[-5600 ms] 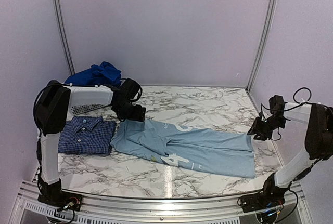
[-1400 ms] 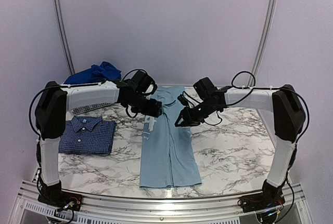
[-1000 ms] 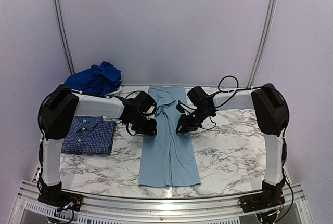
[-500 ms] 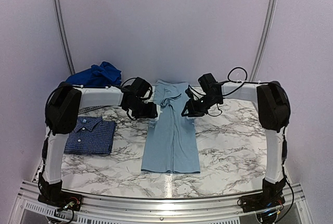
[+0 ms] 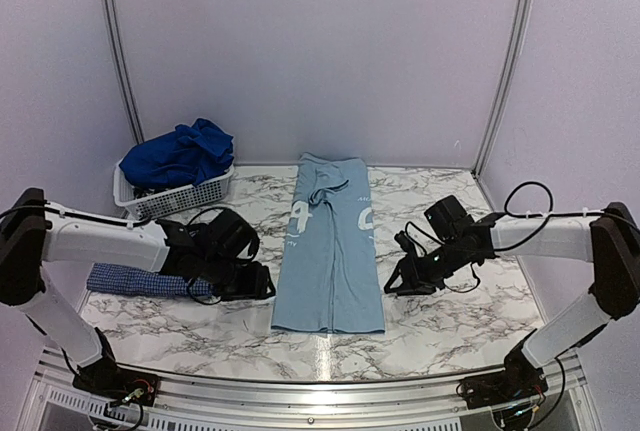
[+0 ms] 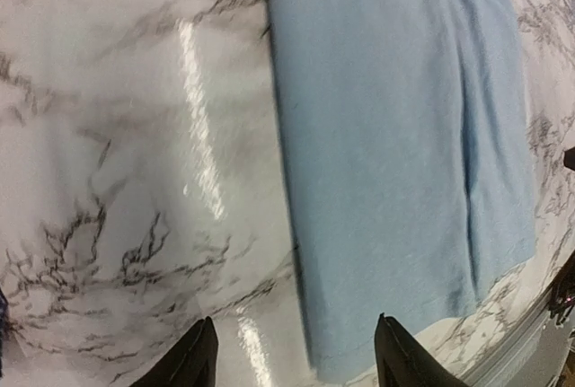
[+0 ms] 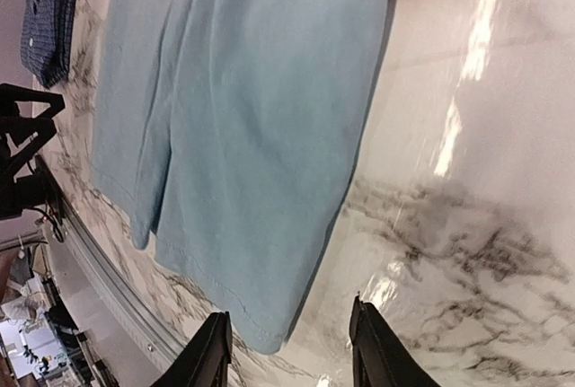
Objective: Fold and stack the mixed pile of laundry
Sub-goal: Rotate the rectangle-folded T-shirt at the center of the board, then pick up the rectangle-folded T-shirt from the center of the board.
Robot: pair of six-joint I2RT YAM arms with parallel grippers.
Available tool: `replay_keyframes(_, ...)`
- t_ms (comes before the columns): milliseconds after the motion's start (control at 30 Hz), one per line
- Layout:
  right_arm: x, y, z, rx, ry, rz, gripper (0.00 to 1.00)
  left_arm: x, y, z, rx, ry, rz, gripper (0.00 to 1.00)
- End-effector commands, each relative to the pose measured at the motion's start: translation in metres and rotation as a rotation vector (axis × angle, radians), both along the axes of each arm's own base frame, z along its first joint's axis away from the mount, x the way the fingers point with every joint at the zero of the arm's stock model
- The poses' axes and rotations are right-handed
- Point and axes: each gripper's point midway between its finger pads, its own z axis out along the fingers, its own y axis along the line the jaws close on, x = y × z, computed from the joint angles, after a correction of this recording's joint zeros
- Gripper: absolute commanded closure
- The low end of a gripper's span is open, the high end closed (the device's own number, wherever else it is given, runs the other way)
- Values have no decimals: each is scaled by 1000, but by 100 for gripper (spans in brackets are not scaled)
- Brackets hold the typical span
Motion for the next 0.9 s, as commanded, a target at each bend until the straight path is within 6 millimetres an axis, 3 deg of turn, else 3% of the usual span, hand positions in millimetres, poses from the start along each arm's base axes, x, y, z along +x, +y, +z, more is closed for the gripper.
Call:
replay_keyframes(0,-22,12,0,36,-2,-60,59,-24,9,-7,-77,57,100,40)
replay_keyframes(233,-46,1,-19,42,27,-113,62,-41,17,-16,-119,38,93,51)
replay_keyframes(567,-64,10,-41,66,94,-87,62,-49,-6,-37,-201,80,63,53)
replay_keyframes(867,-83,12,-59,63,144,-61,68,-72,-18,-61,-163,133,15,58)
